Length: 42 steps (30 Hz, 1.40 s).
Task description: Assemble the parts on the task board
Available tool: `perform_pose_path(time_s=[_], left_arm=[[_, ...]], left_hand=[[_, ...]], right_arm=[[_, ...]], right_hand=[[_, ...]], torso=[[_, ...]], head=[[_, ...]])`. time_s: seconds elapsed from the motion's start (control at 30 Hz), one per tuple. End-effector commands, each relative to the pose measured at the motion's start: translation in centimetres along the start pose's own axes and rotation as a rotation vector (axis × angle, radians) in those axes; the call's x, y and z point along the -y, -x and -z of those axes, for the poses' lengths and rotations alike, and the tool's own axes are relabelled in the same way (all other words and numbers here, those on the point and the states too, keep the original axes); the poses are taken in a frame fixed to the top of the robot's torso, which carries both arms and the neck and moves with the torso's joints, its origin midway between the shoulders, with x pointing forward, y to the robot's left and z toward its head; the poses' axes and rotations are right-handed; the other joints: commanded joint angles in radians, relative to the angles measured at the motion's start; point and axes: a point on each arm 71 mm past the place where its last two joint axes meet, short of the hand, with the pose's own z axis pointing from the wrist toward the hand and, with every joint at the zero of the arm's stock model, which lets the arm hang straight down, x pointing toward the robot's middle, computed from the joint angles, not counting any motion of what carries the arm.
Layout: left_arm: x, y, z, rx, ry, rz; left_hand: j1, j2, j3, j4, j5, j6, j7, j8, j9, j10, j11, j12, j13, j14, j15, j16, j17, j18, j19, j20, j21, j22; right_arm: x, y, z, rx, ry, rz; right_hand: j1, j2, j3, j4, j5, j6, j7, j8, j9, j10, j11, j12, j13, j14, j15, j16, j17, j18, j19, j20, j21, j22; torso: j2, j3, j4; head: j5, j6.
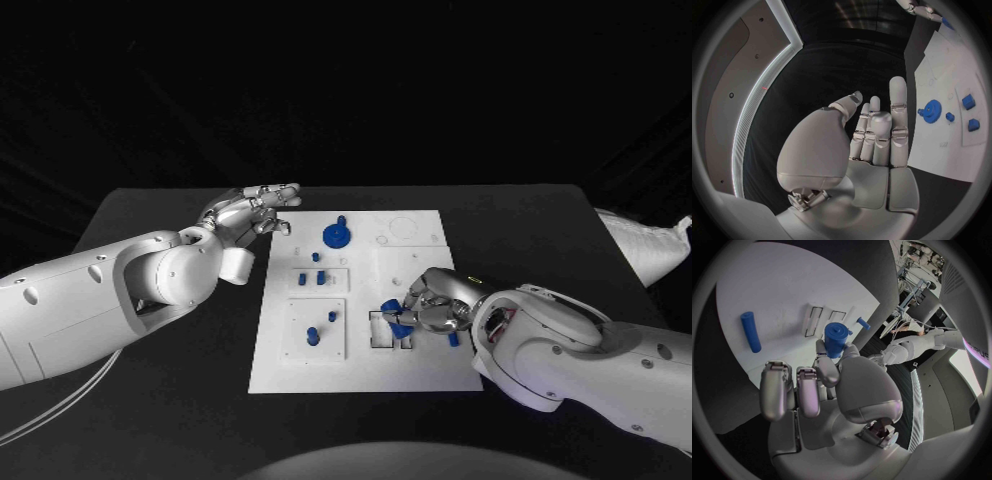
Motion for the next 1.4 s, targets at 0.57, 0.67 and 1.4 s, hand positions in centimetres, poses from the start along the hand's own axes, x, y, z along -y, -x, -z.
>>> perform_pose_path(time_s=[0.57, 0.67, 1.4], left_arm=[[0.1, -0.3, 0.0, -0.022, -0.002, 0.002], [0.1, -0.2, 0.0, -0.021, -0.003, 0.001], [0.0, -0.3, 0.0, -0.017, -0.005, 0.0]], left_hand=[[-0.008, 0.005, -0.005, -0.002, -0.004, -0.005, 0.0, 0.003, 0.0, -0.009, 0.0, 0.006, 0.001, -0.007, -0.001, 0.001, -0.002, 0.01, -0.001, 0.003, -0.006, -0.001], [-0.008, 0.005, -0.005, -0.002, -0.004, -0.005, 0.0, 0.003, 0.0, -0.009, 0.0, 0.006, 0.001, -0.007, -0.001, 0.001, -0.002, 0.01, -0.001, 0.003, -0.006, -0.001], [-0.007, 0.007, -0.007, -0.002, -0.004, -0.006, 0.0, 0.005, 0.0, -0.011, 0.001, 0.01, 0.002, -0.007, -0.001, 0.002, -0.003, 0.01, -0.001, 0.003, -0.007, -0.002]], right_arm=[[-0.4, -1.3, -1.3, -0.094, -0.012, 0.06], [-0.4, -1.4, -1.4, -0.094, -0.011, 0.066], [-0.6, -1.0, -1.7, -0.031, 0.007, 0.115]], right_hand=[[-0.035, 0.016, -0.018, -0.001, -0.013, 0.024, -0.028, 0.023, 0.034, 0.041, -0.032, 0.119, 0.294, 0.089, -0.016, 0.001, 0.177, -0.015, 0.02, -0.014, -0.003, -0.006], [-0.039, 0.016, -0.021, -0.001, -0.016, 0.024, -0.028, 0.025, 0.038, 0.041, -0.033, 0.116, 0.292, 0.089, -0.017, 0.001, 0.177, -0.015, 0.02, -0.015, -0.004, -0.006], [-0.248, -0.027, -0.136, 0.004, -0.378, 0.014, -0.032, 0.037, 0.095, 0.038, -0.034, 0.098, 0.3, 0.086, -0.019, -0.009, 0.162, -0.01, 0.011, -0.017, -0.025, -0.03]], torso=[[0.0, 0.0016, 0.0], [0.001, 0.0019, -0.0006], [0.0, 0.0022, -0.0007]], head=[[0.011, -0.006], [0.011, -0.007], [0.012, -0.008]])
